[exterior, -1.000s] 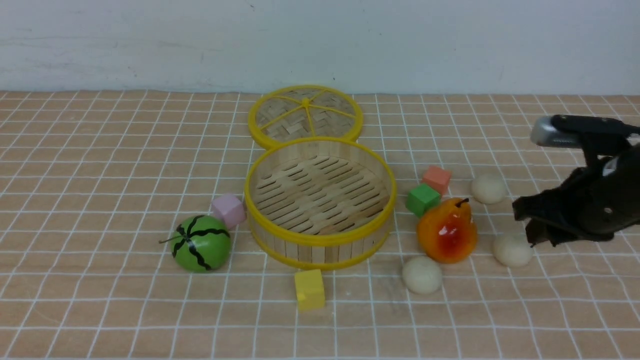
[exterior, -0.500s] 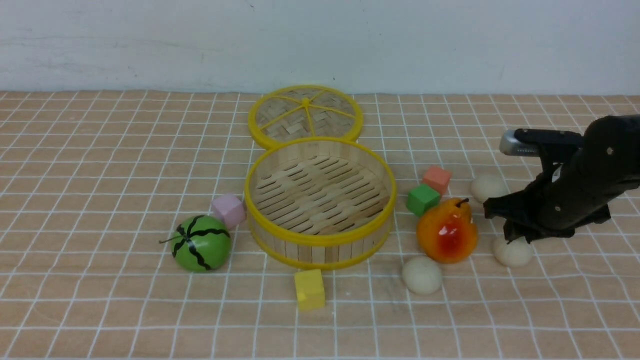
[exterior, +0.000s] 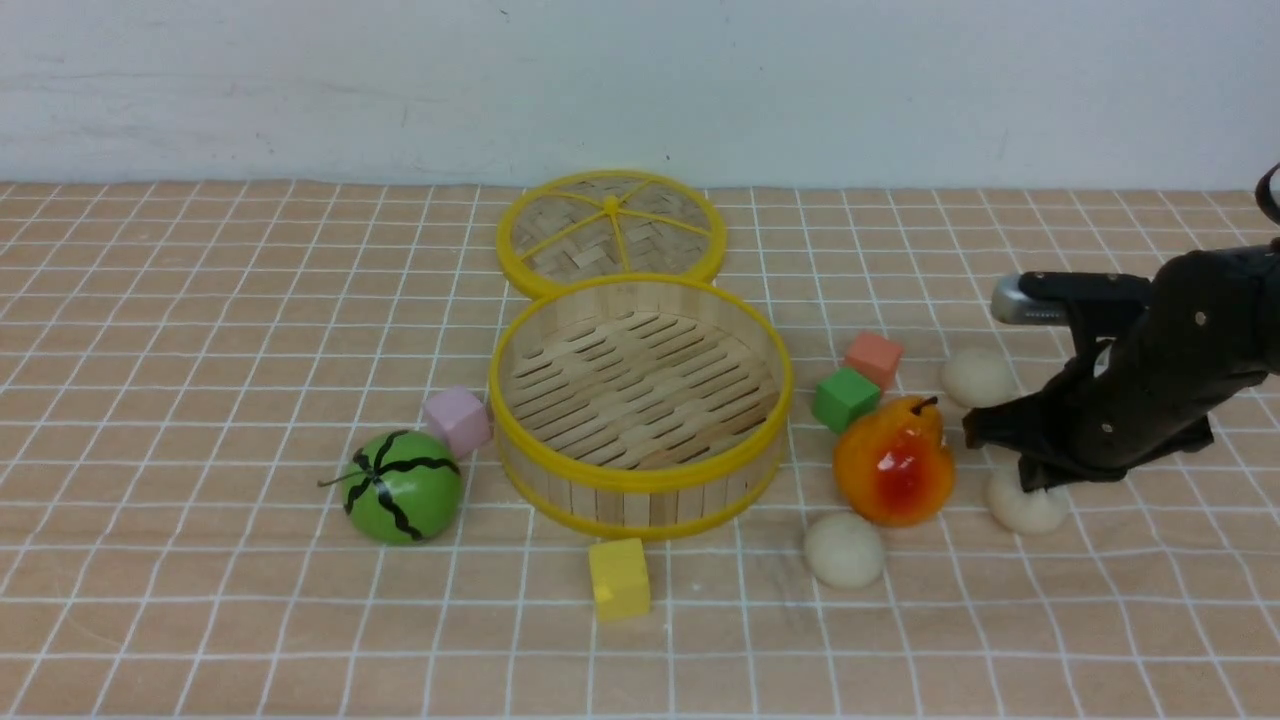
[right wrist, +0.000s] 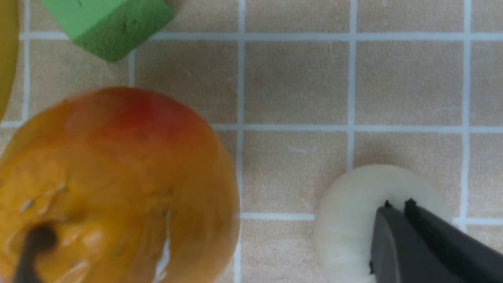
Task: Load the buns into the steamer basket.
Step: Use the right arm to grab a steamed stuffed bun, then use the right arm to put the steamed stuffed bun into the steamer
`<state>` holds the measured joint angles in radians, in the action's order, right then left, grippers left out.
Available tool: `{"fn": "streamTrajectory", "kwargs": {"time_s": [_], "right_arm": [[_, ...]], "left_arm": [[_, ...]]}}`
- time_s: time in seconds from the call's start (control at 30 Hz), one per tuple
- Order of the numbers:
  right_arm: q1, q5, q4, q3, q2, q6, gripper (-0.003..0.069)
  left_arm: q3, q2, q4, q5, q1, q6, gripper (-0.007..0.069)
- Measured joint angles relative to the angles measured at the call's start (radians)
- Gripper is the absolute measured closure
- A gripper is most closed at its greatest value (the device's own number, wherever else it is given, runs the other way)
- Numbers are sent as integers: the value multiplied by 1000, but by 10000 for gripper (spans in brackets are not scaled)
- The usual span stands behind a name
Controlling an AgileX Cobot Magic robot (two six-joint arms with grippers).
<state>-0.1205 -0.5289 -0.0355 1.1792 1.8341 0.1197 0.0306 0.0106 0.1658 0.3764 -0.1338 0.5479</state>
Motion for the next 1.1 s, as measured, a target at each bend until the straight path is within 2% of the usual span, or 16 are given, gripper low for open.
{"fn": "streamTrajectory", "kwargs": {"time_s": [0.23, 0.33, 0.43, 0.53, 0.7, 0.97, 1.1], "right_arm": [[-10, -36, -26, 48, -113, 0, 665], [-45, -41, -46, 94, -152, -4, 665], [-120, -38, -96, 159, -159, -29, 667], [-220, -16, -159, 239, -114, -57, 666], [-323, 15, -176, 361, 58, -71, 666], [-349, 36, -179, 448, 259, -72, 638], [-349, 44, -180, 449, 272, -72, 572]], "left_arm": [[0, 0, 0, 0, 0, 0, 384], [0, 0, 0, 0, 0, 0, 384], [0, 0, 0, 0, 0, 0, 384], [0, 0, 0, 0, 0, 0, 384], [0, 0, 0, 0, 0, 0, 384], [0, 0, 0, 0, 0, 0, 384], [0, 0, 0, 0, 0, 0, 384]]}}
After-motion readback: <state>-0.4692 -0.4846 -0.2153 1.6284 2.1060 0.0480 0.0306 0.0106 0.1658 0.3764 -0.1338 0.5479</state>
